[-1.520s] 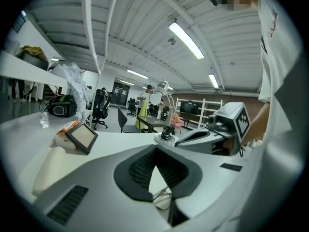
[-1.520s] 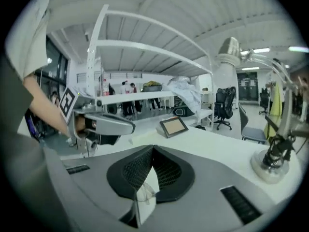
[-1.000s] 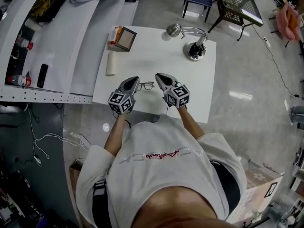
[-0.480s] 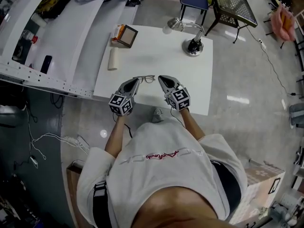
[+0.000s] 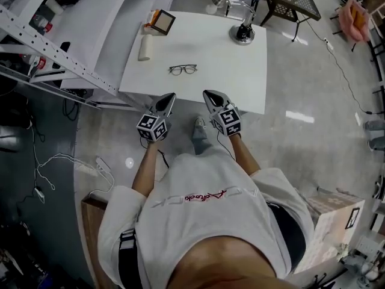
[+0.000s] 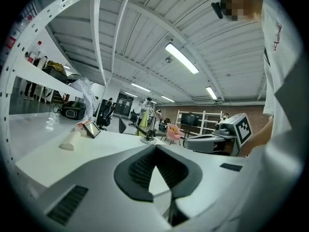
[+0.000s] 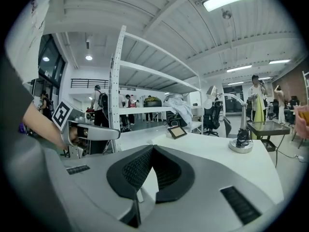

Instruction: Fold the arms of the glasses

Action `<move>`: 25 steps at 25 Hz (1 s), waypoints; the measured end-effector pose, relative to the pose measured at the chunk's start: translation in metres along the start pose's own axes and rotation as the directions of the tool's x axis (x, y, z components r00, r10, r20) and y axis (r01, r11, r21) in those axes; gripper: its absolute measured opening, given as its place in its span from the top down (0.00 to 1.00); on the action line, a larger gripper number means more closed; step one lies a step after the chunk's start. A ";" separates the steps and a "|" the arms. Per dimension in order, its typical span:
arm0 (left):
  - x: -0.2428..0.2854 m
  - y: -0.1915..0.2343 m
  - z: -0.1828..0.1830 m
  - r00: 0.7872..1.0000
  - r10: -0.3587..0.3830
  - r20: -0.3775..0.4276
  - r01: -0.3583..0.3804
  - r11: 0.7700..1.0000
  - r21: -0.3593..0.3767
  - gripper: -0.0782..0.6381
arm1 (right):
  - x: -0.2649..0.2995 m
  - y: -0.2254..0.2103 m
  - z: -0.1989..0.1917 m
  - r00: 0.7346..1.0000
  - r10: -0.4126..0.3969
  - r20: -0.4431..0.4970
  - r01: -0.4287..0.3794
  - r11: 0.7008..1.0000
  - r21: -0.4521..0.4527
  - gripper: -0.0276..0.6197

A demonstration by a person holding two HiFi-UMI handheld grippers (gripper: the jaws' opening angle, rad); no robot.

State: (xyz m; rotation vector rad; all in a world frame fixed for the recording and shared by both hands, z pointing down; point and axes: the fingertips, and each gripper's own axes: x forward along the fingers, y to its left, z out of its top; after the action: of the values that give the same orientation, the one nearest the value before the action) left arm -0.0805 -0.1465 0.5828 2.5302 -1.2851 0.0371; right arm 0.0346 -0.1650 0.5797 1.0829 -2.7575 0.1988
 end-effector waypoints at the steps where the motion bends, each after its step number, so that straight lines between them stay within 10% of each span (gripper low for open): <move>1: -0.008 -0.008 -0.003 1.000 0.000 0.003 0.000 1.000 0.000 0.85 | -0.009 0.008 -0.003 1.000 -0.002 -0.002 0.002 1.000 -0.004 0.91; 25: -0.101 -0.103 -0.033 1.000 0.009 0.029 -0.009 1.000 0.007 0.85 | -0.117 0.097 -0.011 0.999 -0.025 0.029 0.027 0.997 -0.078 0.91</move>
State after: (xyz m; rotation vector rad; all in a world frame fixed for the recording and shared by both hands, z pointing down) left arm -0.0561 -0.0011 0.5723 2.5402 -1.3100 0.0077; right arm 0.0538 -0.0150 0.5599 1.1087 -2.7488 0.0722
